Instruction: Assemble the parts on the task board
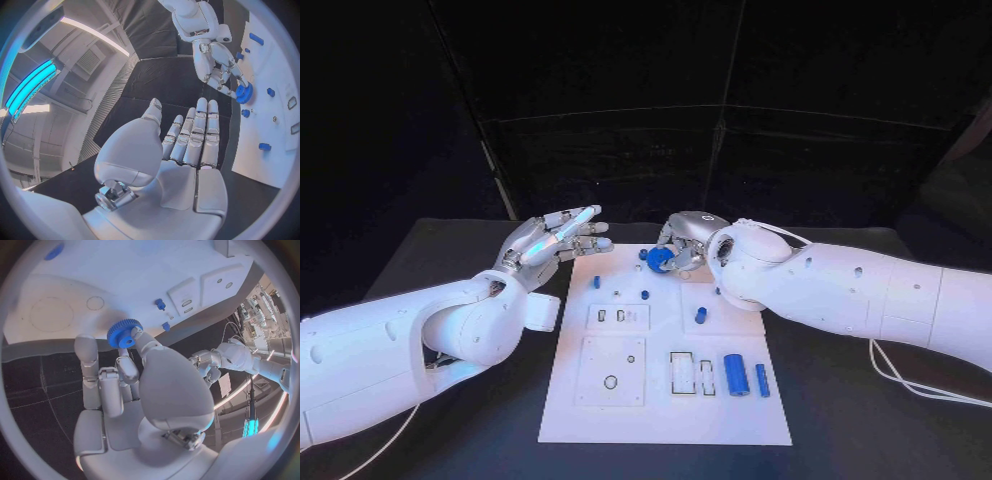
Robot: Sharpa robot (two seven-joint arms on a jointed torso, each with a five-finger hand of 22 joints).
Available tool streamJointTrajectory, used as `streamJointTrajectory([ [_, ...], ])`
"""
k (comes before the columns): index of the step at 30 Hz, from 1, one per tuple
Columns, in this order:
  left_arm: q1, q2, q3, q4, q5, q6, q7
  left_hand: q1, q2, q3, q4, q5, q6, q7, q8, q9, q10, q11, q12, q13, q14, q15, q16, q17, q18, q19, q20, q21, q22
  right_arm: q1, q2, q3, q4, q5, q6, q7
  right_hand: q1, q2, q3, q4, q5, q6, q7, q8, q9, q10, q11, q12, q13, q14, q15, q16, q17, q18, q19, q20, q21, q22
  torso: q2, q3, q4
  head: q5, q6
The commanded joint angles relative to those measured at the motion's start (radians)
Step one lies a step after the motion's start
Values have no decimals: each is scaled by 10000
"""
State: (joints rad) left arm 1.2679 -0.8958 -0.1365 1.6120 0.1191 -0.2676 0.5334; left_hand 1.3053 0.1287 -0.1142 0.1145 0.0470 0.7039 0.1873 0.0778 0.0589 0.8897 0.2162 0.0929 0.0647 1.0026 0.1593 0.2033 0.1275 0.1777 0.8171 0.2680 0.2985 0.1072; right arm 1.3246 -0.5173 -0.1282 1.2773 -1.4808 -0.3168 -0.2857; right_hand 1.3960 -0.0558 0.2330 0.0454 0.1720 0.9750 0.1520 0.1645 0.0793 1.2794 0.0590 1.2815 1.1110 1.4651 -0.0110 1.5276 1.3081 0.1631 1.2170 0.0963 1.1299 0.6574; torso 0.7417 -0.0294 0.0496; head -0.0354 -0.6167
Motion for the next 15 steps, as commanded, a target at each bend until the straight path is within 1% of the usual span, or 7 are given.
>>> streamJointTrajectory([
  [1,11,29,7,1,-57,148,28,19,94,-53,-24,15,36,876,-61,7,0,25,-48,-3,-10,46,-69,-8,29,-16,24,-62,-10,-25,204,6,-179,-702,-392,164,-61,-9,48,1,63,120,-70,47,12,86,-19,54,15,858,-64,35,1682,-137,-17,-83,56,9,7,11,4,22,12],
  [3,11,38,7,-4,-57,147,27,19,94,-53,-24,15,36,876,-61,7,0,25,-48,-3,-10,46,-69,-8,29,-16,24,-62,-10,-55,334,7,-269,-761,-418,188,-60,-10,61,-6,65,119,-72,43,9,111,-21,78,55,860,-66,39,1691,-140,-10,-85,65,28,6,12,16,21,17],
  [5,11,45,6,-10,-57,144,26,19,94,-53,-24,15,36,876,-61,7,0,25,-48,-3,-10,46,-69,-8,29,-16,24,-62,-10,-84,457,8,-345,-801,-416,211,-60,-10,61,-7,65,119,-72,43,9,111,-21,78,56,860,-66,39,1692,-140,-10,-85,66,28,6,11,-1,40,7],
  [8,11,49,6,-16,-57,140,26,19,94,-53,-24,15,36,876,-61,7,0,25,-48,-3,-10,46,-69,-8,29,-16,24,-62,-10,-132,623,9,-444,-833,-384,237,-60,-10,61,-7,65,119,-72,43,9,111,-21,78,56,860,-66,39,1692,-140,-10,-85,66,28,13,1,0,45,-3],
  [10,11,52,6,-22,-57,139,26,19,94,-53,-24,15,36,876,-61,7,0,25,-48,-3,-10,46,-69,-8,29,-16,24,-62,-10,-158,703,9,-491,-842,-344,247,-60,-10,61,-7,65,119,-72,43,9,111,-21,78,56,860,-66,39,1692,-140,-10,-85,66,28,8,3,-19,60,-17],
  [15,12,70,6,-38,-57,143,26,19,94,-53,-24,15,36,876,-61,7,0,25,-48,-3,-10,46,-69,-8,29,-16,24,-62,-10,-235,873,9,-571,-856,-144,276,-65,-14,76,-13,63,116,-72,34,4,110,-22,76,53,863,-69,46,1706,-141,-8,-87,70,34,13,6,-14,73,-64],
])
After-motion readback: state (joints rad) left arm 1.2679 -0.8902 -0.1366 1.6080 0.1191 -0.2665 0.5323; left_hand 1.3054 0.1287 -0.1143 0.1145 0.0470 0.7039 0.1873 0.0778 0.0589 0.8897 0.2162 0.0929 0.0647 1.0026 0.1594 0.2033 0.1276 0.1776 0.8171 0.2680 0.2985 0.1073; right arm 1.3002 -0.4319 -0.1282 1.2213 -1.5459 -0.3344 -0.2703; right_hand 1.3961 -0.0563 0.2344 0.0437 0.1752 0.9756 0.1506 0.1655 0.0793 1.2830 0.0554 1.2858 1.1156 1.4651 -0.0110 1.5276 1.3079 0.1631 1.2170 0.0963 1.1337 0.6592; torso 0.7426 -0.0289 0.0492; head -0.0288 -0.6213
